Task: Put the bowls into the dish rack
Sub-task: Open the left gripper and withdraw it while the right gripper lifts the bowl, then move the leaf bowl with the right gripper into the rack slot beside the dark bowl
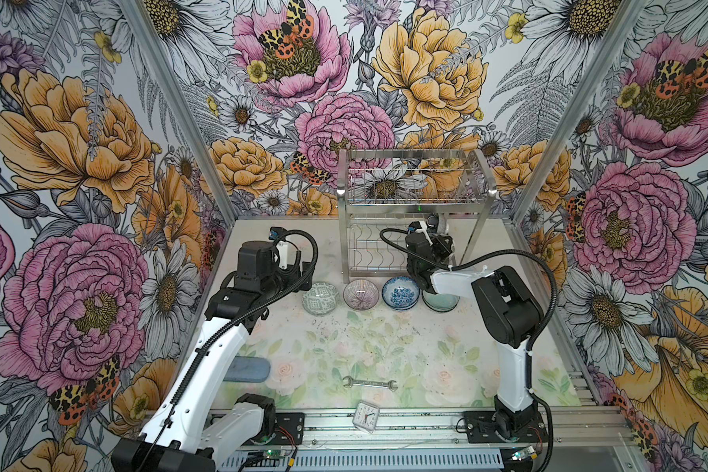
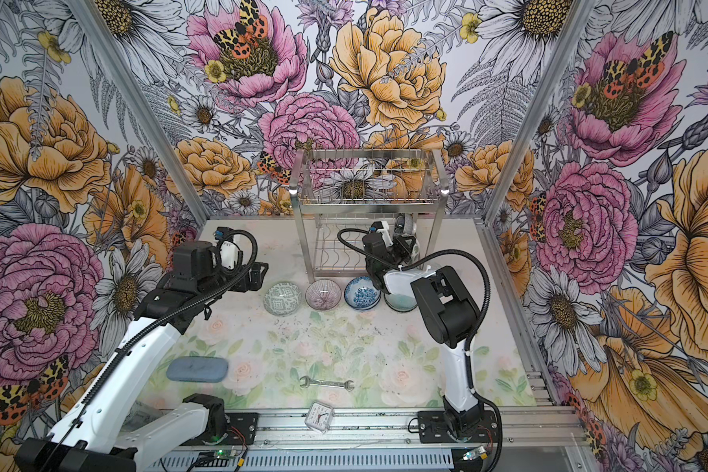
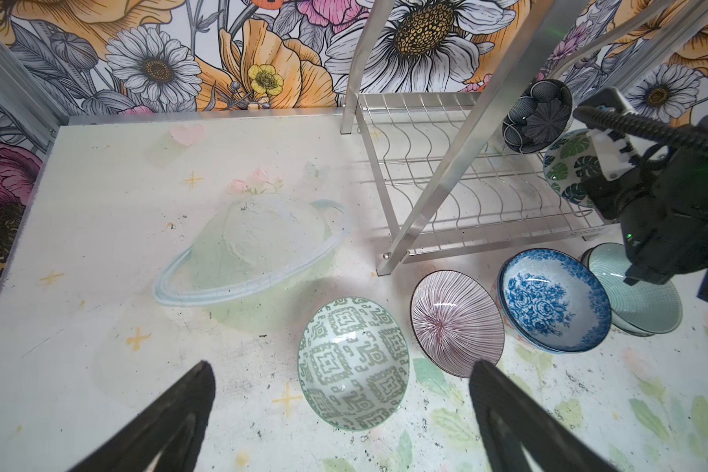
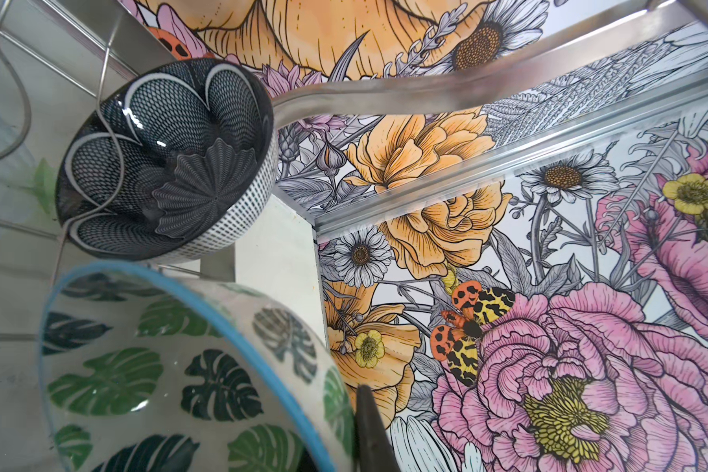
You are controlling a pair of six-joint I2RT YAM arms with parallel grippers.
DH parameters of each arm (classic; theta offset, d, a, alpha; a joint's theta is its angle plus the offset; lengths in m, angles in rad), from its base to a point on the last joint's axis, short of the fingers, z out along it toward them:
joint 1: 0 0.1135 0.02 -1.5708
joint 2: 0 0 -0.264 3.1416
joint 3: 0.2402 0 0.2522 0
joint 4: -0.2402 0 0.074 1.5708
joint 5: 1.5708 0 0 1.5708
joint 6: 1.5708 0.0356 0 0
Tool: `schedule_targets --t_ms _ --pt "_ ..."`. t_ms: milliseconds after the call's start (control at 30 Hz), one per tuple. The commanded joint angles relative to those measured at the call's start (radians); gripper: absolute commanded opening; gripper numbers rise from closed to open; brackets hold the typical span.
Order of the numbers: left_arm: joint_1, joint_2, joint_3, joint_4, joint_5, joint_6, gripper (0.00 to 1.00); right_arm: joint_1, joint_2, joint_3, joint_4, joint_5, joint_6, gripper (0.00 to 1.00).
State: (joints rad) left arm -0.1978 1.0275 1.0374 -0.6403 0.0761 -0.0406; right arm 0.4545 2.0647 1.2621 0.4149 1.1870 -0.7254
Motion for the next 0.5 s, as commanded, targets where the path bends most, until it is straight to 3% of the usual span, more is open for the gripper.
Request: schedule_targets --t_ms 0,467 --pt "0.010 -0.014 -0.011 0.002 0.022 0.014 0.99 -0.012 0.032 0.044 0.083 0.030 -0.036 0.00" --pt "0.011 -0.013 -0.011 0.002 0.027 0.012 0.99 -0.030 0.070 0.047 0.151 0.046 -0.105 0.00"
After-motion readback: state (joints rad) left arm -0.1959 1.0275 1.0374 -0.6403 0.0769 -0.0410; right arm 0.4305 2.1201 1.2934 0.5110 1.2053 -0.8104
